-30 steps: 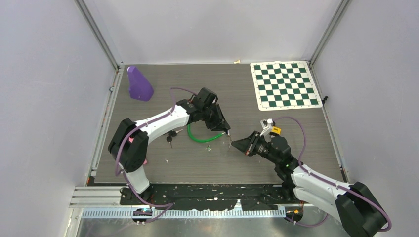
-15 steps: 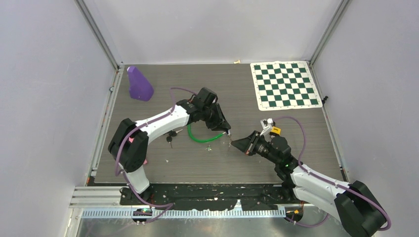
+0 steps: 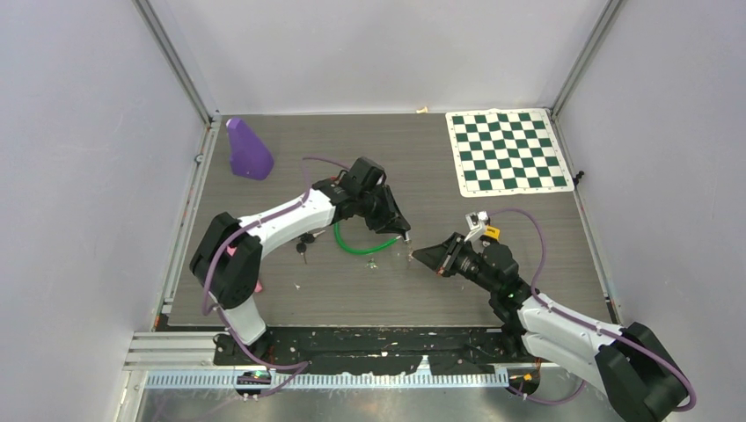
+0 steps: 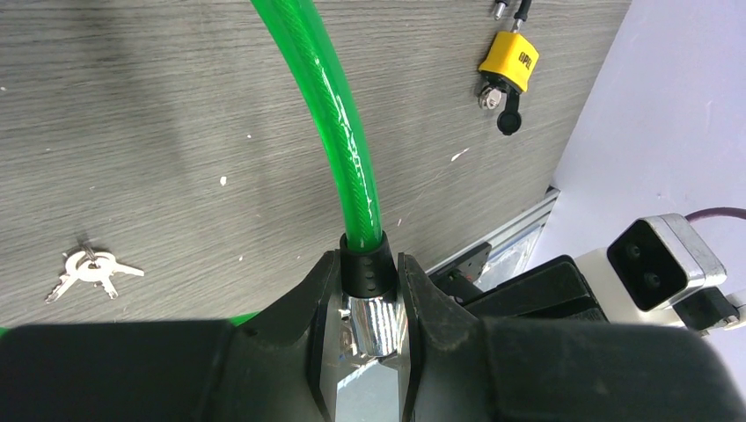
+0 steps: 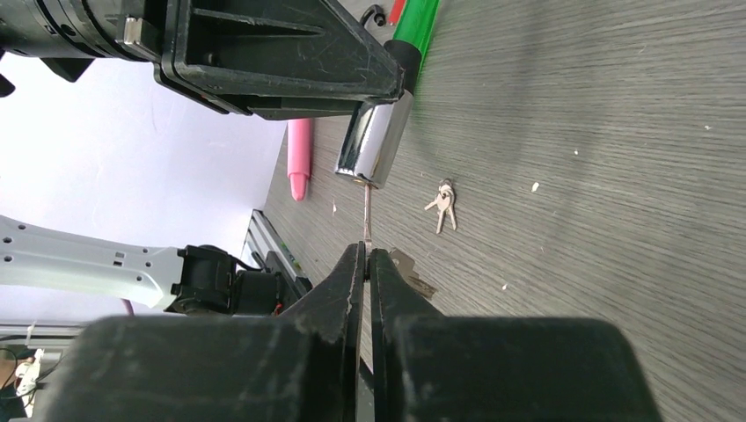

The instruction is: Unlock with the key

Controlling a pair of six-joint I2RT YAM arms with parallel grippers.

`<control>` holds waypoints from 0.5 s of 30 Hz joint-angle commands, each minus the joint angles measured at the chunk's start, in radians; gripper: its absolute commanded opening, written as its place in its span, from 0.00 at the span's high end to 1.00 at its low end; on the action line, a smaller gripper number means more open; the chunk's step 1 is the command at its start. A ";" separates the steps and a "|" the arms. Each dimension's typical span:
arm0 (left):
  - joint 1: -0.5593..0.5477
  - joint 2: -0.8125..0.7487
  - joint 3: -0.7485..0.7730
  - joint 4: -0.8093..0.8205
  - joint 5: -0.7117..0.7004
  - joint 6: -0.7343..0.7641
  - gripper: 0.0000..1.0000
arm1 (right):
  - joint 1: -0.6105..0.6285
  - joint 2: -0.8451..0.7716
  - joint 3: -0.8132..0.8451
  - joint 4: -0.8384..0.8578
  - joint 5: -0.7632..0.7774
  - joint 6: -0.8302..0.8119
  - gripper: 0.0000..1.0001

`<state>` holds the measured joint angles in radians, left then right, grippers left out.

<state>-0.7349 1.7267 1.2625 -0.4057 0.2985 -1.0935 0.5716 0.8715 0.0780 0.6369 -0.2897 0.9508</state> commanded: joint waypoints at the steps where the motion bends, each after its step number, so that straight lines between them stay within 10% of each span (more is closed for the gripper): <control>1: -0.015 -0.061 -0.012 0.066 0.023 -0.019 1.00 | -0.008 -0.024 -0.002 0.038 0.055 0.006 0.95; 15: -0.071 -0.098 -0.079 0.176 -0.062 -0.146 1.00 | -0.006 -0.008 0.018 0.060 0.113 -0.022 0.95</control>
<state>-0.7704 1.6951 1.1969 -0.3176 0.2070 -1.1801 0.5716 0.8646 0.0780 0.6235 -0.2470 0.9470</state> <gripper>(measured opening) 0.236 0.079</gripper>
